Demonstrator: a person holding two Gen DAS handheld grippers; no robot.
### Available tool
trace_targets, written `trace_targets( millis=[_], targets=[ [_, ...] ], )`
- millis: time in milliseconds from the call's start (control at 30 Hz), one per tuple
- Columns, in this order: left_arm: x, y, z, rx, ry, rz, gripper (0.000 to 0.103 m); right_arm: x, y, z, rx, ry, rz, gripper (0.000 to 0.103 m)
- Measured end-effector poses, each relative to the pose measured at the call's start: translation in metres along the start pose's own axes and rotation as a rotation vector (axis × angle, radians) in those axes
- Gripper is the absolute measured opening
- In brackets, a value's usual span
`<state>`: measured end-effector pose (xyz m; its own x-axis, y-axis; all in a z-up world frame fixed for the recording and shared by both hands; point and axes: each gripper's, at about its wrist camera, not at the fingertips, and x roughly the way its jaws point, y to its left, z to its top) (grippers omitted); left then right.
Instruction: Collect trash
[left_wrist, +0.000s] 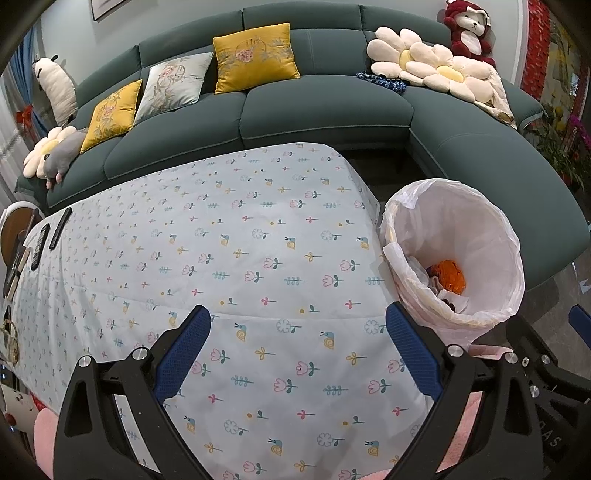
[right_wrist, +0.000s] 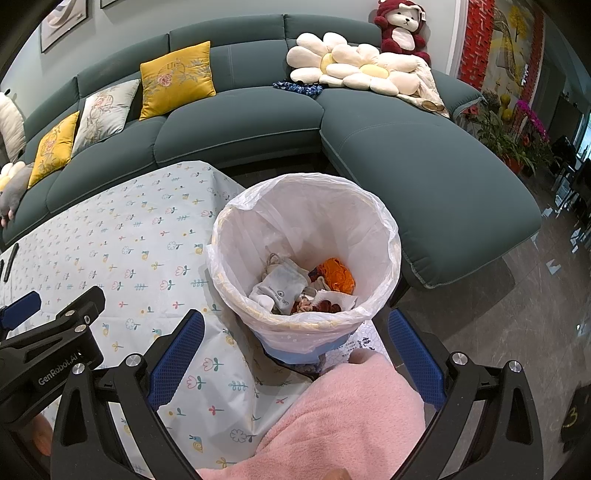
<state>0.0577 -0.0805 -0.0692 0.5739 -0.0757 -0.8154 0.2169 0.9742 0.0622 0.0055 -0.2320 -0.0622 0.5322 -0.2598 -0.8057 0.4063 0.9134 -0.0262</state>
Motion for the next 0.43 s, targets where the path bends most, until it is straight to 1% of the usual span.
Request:
trace_targets(
  millis=[267, 433],
  targets=[
    [-0.0006, -0.0028, -0.0006, 0.015, -0.004, -0.006, 0.091, 0.0004, -0.0006, -0.0006, 0.002, 0.003, 0.000, 0.096],
    [0.0008, -0.0051, -0.0018, 0.035, -0.005, -0.022, 0.091, 0.0024, -0.0020, -0.0028, 0.014, 0.013, 0.006, 0.096]
  ],
)
